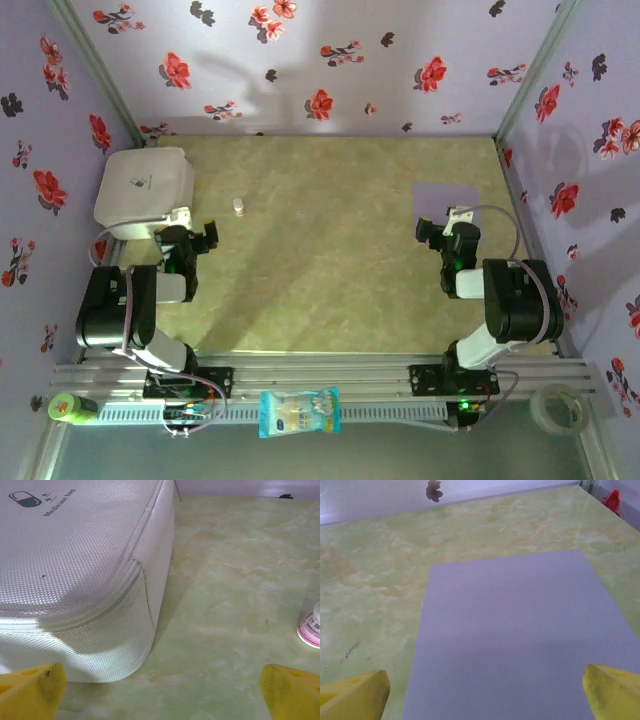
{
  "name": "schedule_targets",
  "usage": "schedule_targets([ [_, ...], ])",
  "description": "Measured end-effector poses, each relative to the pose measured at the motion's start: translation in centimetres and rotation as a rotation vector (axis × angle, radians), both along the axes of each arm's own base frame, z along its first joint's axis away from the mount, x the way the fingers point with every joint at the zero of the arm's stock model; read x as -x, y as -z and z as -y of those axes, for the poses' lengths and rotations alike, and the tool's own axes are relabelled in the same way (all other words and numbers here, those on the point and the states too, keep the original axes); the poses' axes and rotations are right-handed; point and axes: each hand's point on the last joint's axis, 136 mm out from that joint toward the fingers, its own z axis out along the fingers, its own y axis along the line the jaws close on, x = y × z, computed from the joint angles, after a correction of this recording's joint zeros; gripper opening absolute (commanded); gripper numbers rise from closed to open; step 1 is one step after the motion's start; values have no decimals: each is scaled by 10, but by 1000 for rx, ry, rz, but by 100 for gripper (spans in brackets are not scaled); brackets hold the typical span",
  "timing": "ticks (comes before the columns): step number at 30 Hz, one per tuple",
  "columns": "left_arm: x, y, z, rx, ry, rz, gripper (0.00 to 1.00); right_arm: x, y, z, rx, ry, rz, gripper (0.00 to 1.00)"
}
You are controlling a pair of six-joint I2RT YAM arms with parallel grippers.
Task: Fold a paper plane with a square sheet of paper (pick it up from the middle)
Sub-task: Move the square sheet of paper to the center of the table.
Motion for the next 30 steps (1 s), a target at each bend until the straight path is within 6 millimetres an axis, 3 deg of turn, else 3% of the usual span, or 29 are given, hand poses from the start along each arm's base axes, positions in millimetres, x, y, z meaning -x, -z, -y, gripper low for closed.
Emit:
schedule_targets([
  [30,-1,0,3,20,32,0,100,-3,-4,3,0,8,8,99],
])
